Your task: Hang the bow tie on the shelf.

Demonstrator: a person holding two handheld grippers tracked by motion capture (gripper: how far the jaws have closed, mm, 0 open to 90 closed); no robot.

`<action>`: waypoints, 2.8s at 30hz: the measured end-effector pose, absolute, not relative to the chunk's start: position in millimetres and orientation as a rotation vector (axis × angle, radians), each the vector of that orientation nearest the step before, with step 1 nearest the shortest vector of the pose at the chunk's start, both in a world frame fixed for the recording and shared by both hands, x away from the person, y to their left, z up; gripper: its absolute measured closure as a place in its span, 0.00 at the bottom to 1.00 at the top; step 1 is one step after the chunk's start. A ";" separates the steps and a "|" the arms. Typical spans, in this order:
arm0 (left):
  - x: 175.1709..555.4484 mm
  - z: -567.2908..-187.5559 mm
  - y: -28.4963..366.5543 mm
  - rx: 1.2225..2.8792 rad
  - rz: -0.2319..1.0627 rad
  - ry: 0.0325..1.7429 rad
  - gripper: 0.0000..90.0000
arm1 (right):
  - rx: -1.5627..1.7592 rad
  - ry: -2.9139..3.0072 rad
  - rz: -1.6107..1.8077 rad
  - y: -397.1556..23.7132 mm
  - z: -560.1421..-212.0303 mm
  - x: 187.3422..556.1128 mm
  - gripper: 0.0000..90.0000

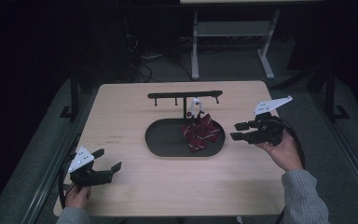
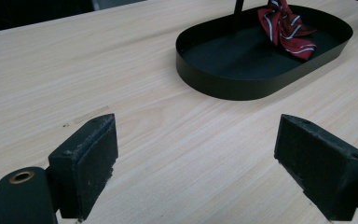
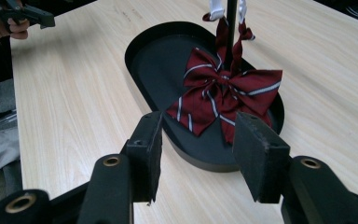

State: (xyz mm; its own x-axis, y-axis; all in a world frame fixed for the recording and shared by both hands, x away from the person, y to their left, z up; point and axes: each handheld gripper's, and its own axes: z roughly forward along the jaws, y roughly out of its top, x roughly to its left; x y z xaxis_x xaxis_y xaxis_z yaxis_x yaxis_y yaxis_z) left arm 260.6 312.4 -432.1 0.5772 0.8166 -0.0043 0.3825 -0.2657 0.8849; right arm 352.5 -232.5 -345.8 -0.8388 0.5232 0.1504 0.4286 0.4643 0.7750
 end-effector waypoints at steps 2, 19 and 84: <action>261.0 -432.5 312.3 1.873 0.582 0.966 0.14 | 0.857 2.594 1.323 -234.9 -347.9 350.3 0.57; 261.0 -433.0 312.3 1.870 0.574 0.972 0.14 | 0.910 2.582 1.330 -250.8 -367.5 332.1 0.57; 259.7 -434.4 311.1 1.882 0.572 0.959 0.14 | 1.056 2.517 1.404 -275.8 -444.4 259.7 0.52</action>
